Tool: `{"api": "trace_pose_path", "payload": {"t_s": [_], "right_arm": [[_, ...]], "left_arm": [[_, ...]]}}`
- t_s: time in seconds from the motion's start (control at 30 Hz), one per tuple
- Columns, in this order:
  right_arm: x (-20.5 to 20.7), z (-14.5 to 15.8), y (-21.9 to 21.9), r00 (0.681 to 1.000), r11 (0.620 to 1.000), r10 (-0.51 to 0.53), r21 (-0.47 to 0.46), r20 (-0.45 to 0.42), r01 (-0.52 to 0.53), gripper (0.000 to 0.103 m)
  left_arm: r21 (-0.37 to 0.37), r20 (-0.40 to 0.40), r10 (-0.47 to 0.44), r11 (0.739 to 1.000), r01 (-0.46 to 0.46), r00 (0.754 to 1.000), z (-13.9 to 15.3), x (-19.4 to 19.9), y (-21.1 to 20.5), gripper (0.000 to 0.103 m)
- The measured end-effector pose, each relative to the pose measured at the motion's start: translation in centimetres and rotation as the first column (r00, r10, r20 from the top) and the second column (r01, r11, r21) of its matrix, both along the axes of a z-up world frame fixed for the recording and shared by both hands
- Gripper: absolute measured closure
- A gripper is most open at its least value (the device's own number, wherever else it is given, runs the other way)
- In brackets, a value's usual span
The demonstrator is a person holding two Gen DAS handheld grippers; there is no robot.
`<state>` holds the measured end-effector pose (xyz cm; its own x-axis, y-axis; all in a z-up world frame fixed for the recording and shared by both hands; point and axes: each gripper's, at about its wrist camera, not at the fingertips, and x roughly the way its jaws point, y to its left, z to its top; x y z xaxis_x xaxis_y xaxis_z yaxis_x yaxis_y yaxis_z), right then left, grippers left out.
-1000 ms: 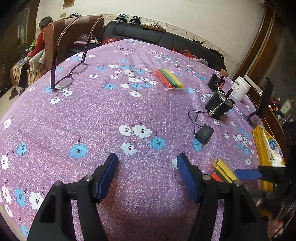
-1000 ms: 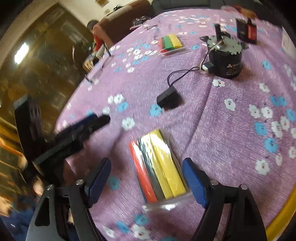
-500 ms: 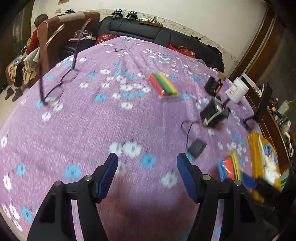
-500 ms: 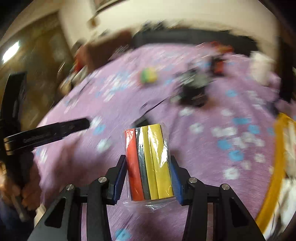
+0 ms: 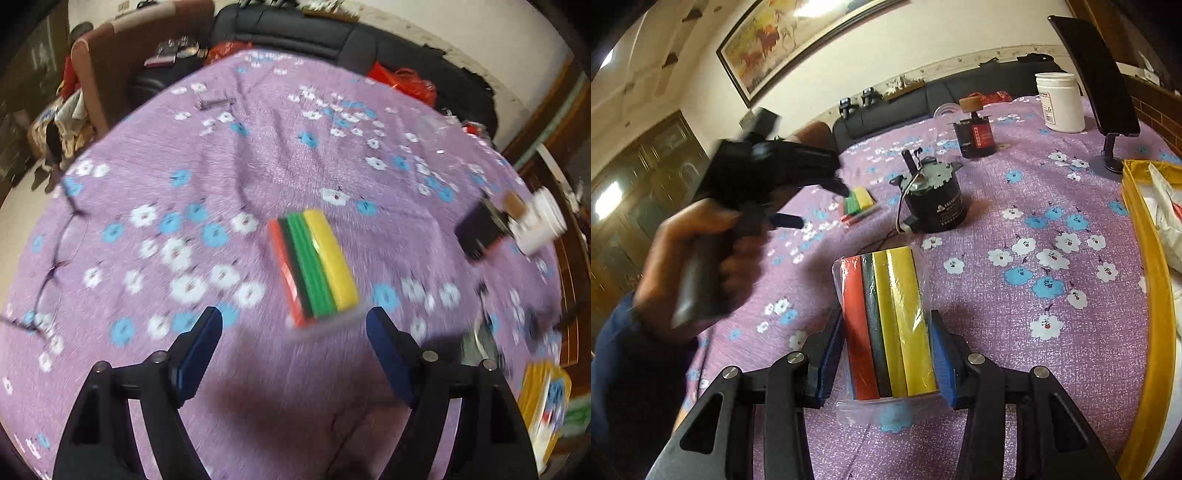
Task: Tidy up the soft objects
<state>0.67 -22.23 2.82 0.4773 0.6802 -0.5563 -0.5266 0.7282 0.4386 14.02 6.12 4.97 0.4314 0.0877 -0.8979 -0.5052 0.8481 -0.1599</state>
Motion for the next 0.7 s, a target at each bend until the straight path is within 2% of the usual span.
{"api": "trace_pose_path", "payload": {"t_s": [0.1, 0.2, 0.27, 0.3, 0.33, 0.37, 0.4, 0.5, 0.7], "right_arm": [[0.2, 0.0, 0.2, 1.0, 1.0, 0.014, 0.02, -0.001, -0.014, 0.054], [0.2, 0.0, 0.2, 1.0, 0.999, 0.024, 0.031, -0.003, -0.024, 0.054], [0.3, -0.1, 0.3, 1.0, 0.999, 0.028, 0.036, -0.005, -0.028, 0.054], [0.3, -0.1, 0.3, 1.0, 0.999, 0.029, 0.039, -0.007, -0.029, 0.054], [0.4, -0.1, 0.3, 0.999, 0.999, 0.031, 0.041, -0.009, -0.03, 0.054], [0.4, -0.1, 0.2, 0.999, 0.999, 0.03, 0.045, -0.011, -0.03, 0.054], [0.4, -0.2, 0.2, 1.0, 0.999, 0.029, 0.046, -0.012, -0.028, 0.054], [0.5, -0.2, 0.1, 1.0, 0.998, 0.023, 0.052, -0.014, -0.022, 0.054], [0.5, -0.2, 0.1, 1.0, 0.998, 0.022, 0.053, -0.012, -0.021, 0.054]], "left_arm": [[-0.004, -0.041, 0.027, 1.0, -0.027, 0.999, -1.3, 2.6, 0.3, 0.024], [0.01, -0.045, 0.028, 1.0, -0.028, 0.999, -2.2, 4.3, 0.2, 0.024], [0.04, -0.053, 0.023, 0.999, -0.02, 0.998, -2.8, 4.8, 0.0, 0.032], [0.07, -0.044, 0.005, 0.998, -0.002, 0.999, -2.7, 5.0, -0.4, 0.05], [0.117, -0.048, -0.01, 0.993, 0.016, 0.999, -2.7, 4.9, -0.9, 0.059], [0.12, -0.042, -0.019, 0.993, 0.024, 0.999, -2.6, 4.7, -1.0, 0.059], [0.117, -0.029, -0.028, 0.993, 0.031, 0.999, -2.6, 4.4, -1.0, 0.063], [0.12, -0.02, -0.051, 0.991, 0.053, 0.998, -2.6, 2.5, -0.7, 0.064], [0.094, 0.018, -0.125, 0.988, 0.123, 0.992, -1.7, -5.3, -1.3, 0.064]]}}
